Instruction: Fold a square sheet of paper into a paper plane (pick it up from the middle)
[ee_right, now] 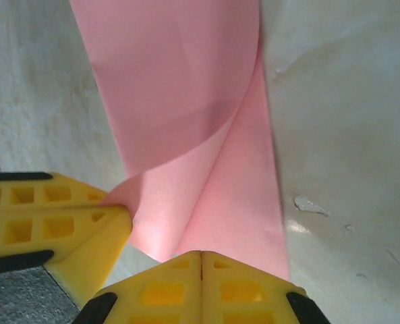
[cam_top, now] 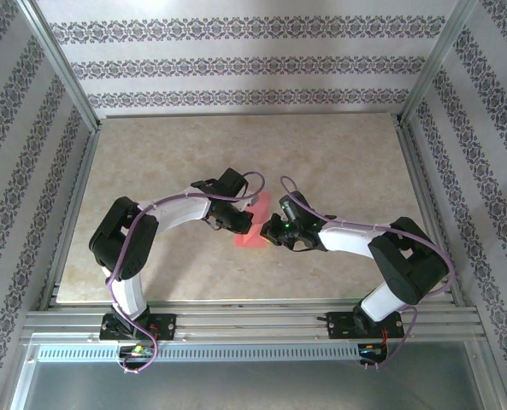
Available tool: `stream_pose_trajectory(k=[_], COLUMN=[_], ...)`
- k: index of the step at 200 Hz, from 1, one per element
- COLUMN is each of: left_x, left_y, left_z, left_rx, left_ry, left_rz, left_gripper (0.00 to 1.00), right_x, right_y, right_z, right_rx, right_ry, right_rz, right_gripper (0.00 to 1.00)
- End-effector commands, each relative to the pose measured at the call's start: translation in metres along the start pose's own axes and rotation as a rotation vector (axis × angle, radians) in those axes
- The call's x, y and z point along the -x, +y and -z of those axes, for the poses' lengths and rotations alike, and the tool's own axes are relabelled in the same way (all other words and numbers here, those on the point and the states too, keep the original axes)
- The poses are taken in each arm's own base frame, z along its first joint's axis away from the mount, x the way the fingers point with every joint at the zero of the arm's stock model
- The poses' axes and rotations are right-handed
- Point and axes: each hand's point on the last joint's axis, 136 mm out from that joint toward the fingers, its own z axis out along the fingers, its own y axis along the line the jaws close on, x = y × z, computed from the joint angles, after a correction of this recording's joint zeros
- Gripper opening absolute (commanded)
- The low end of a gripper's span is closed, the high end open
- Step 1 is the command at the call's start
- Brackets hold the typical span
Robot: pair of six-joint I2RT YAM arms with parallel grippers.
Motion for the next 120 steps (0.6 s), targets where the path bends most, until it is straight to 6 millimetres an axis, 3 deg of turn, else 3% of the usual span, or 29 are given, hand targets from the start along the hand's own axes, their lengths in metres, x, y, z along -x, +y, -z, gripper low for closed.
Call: stream_pose_trajectory(k=[1,37,67,120], left_x=[0.005,0.008,0.012,0.025], left_y=[0.003,0.003,0.003,0.011], left_z=[0.004,0.006,0.010,0.023], left_rx=[-0.012,-0.028,-0.029,0.000], left_ry=[-0.029,-0.035,-0.053,-0.194], left_rz=[0.034,0.047,0.100,0.316], left_gripper=[0.02,0.02,0.02,0.02], right_x=[0.006,0.001,-0.002,0.023], right_y=[-0.011,-0.004,0.002,0.018], right_z=[-0.009,-0.021,-0.018,0.019], right_rx=[-0.051,-0.043,-0.028,0.061], right_ry=[-0.063,-0.014,-0.002,-0.117], right_rz=[-0.073,-0.062,-0.033,0.019], right_gripper=[0.08,0.07,0.08,0.09])
